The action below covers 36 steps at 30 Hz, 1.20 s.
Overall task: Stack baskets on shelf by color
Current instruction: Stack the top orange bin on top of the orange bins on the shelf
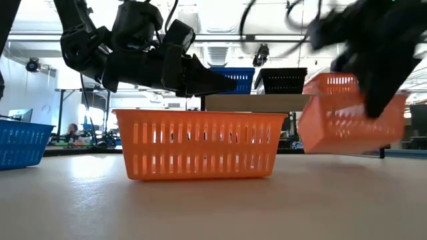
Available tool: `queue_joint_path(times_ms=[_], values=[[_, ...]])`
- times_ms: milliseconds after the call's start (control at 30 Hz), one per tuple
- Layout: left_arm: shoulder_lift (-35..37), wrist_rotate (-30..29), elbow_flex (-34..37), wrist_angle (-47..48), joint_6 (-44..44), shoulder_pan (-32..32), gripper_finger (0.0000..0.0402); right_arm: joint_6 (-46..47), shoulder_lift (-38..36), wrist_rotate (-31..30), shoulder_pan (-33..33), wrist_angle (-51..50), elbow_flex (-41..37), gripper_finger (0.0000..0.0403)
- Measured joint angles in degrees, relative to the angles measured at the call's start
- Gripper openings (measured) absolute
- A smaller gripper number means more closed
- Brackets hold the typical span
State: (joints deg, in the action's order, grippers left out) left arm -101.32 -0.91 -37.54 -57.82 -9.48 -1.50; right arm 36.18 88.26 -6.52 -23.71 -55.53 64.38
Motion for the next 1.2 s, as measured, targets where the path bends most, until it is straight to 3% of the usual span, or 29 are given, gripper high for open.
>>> queue_joint_path(times_ms=[200, 300, 467, 700, 900, 1033, 1200], values=[[0.0, 0.0, 0.0, -0.2, -0.3, 0.0, 0.018, -2.7, -11.6, -0.1, -6.4, -2.0, 1.1, 0.0009], [0.0, 0.0, -0.4, -0.2, -0.4, 0.0, 0.018, -4.5, -16.3, -7.8, -6.9, -1.7, 4.0, 0.0009], [0.0, 0.0, -0.5, -0.2, -0.5, 0.0, 0.018, -18.1, -21.1, -20.9, -4.3, -4.4, 10.7, 0.0009], [0.0, 0.0, -0.5, -0.2, -0.4, 0.0, 0.018, -23.7, -23.0, -23.7, 11.6, -34.0, 22.6, 0.0009], [0.0, 0.0, -0.4, -0.2, -0.4, 0.0, 0.018, -43.8, -26.0, -18.0, 27.2, -32.1, 21.3, 0.0008], [0.0, 0.0, -0.5, -0.2, -0.2, 0.0, 0.018, -51.0, -26.5, -19.4, 36.9, -34.4, 18.4, 0.0008], [0.0, 0.0, -0.5, -0.2, 0.1, 0.0, 0.018, -59.8, -26.7, -12.3, 44.5, -32.4, 15.0, 0.0008]])
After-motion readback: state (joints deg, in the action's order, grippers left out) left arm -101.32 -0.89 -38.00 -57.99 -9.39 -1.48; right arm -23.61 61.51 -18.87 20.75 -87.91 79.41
